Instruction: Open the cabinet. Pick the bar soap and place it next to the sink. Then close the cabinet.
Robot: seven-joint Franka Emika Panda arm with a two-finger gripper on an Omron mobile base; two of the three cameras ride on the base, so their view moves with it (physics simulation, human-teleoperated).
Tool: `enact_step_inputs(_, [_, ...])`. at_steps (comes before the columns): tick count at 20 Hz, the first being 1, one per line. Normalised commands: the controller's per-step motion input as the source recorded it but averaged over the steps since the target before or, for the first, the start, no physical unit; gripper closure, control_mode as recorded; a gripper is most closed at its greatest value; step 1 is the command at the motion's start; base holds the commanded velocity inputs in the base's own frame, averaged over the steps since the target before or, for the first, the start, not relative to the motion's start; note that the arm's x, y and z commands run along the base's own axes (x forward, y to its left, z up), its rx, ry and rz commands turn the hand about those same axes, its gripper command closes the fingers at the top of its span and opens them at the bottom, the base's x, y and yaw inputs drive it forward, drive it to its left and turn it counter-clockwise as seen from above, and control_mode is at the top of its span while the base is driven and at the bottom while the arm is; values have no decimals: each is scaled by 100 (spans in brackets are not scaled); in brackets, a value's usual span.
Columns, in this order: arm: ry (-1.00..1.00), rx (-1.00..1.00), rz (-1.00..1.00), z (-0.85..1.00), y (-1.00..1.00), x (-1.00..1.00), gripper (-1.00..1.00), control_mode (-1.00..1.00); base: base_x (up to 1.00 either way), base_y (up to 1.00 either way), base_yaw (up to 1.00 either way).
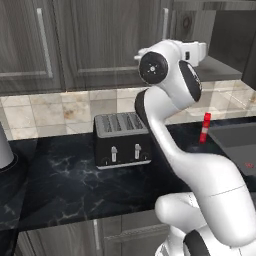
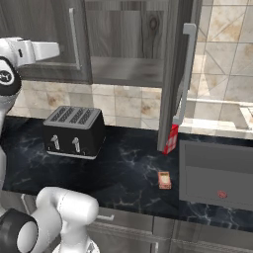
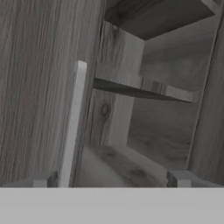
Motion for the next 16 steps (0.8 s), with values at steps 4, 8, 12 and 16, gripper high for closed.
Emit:
enact_step_inputs(4, [0,3,3,10,-16,-87,-100,-100,0,0,0])
enact_step_inputs(8, [0,1,5,0,-43,-82,-100,-100,0,0,0])
enact_step_inputs(12, [0,0,17,0,-61,-72,-100,-100,0,0,0])
enact_step_inputs(16, [0,1,32,0,-45,-71,-100,-100,0,0,0])
